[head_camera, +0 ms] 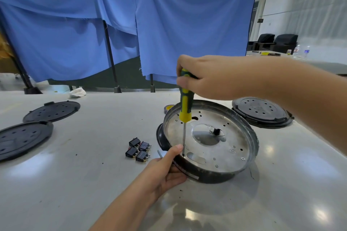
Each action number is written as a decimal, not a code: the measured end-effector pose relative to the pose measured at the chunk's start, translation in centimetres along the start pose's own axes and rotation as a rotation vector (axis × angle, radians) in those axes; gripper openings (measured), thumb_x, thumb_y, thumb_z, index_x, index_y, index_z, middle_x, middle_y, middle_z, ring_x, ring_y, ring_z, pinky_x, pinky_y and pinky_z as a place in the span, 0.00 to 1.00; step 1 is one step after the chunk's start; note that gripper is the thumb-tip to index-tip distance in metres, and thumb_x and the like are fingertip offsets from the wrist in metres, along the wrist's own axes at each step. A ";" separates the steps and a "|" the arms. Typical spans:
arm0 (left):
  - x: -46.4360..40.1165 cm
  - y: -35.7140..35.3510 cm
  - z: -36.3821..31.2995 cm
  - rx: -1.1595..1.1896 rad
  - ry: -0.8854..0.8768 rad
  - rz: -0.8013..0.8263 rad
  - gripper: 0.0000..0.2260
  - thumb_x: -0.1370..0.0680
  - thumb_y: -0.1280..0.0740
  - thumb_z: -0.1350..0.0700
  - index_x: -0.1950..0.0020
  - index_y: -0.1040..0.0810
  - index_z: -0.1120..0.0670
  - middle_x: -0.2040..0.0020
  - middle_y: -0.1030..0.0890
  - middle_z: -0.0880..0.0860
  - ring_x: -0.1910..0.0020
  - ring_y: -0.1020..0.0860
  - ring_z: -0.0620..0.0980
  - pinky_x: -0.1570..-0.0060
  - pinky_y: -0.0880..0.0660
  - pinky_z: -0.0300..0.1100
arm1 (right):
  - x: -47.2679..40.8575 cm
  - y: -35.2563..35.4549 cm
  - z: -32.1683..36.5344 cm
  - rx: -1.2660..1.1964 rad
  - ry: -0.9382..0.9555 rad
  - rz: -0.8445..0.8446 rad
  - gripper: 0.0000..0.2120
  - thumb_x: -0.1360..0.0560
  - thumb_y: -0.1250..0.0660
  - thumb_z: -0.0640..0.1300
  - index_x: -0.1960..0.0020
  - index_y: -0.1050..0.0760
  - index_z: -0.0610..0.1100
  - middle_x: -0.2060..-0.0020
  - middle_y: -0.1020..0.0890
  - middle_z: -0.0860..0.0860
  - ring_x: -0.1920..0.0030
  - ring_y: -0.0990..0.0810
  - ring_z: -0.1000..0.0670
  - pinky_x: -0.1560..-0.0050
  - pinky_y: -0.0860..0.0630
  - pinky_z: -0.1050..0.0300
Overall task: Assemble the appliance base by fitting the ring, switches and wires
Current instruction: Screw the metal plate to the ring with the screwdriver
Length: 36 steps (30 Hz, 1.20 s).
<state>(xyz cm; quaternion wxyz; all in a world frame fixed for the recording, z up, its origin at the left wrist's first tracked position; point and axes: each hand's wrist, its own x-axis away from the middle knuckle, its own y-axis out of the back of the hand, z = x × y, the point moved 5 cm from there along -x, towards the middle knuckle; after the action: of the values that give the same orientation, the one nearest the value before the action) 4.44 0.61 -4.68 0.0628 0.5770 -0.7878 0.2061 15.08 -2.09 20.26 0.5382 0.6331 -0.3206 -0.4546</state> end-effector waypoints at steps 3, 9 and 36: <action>0.1 0.0 0.0 0.003 -0.006 0.003 0.31 0.44 0.26 0.40 0.51 0.18 0.62 0.57 0.15 0.62 0.58 0.15 0.55 0.62 0.19 0.41 | -0.3 0.2 0.0 0.288 -0.009 -0.125 0.22 0.22 0.49 0.65 0.61 0.37 0.47 0.68 0.29 0.50 0.70 0.31 0.51 0.72 0.42 0.55; 0.1 0.0 -0.1 0.010 -0.002 -0.008 0.30 0.43 0.26 0.41 0.52 0.18 0.64 0.57 0.15 0.63 0.57 0.15 0.57 0.63 0.19 0.42 | -0.6 -0.8 0.5 -0.255 0.049 0.019 0.13 0.18 0.49 0.46 0.37 0.31 0.49 0.44 0.24 0.52 0.49 0.25 0.49 0.47 0.28 0.57; 0.0 0.1 0.0 0.008 -0.006 -0.013 0.33 0.46 0.24 0.39 0.52 0.18 0.63 0.59 0.15 0.61 0.59 0.15 0.55 0.63 0.19 0.42 | -0.3 0.1 0.0 0.434 0.028 -0.225 0.26 0.24 0.50 0.67 0.51 0.28 0.47 0.68 0.29 0.51 0.68 0.30 0.51 0.71 0.40 0.57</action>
<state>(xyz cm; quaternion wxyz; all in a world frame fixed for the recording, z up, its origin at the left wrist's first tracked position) 4.38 0.60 -4.67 0.0594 0.5828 -0.7835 0.2073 14.99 -1.81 20.48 0.3398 0.7719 -0.3308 -0.4235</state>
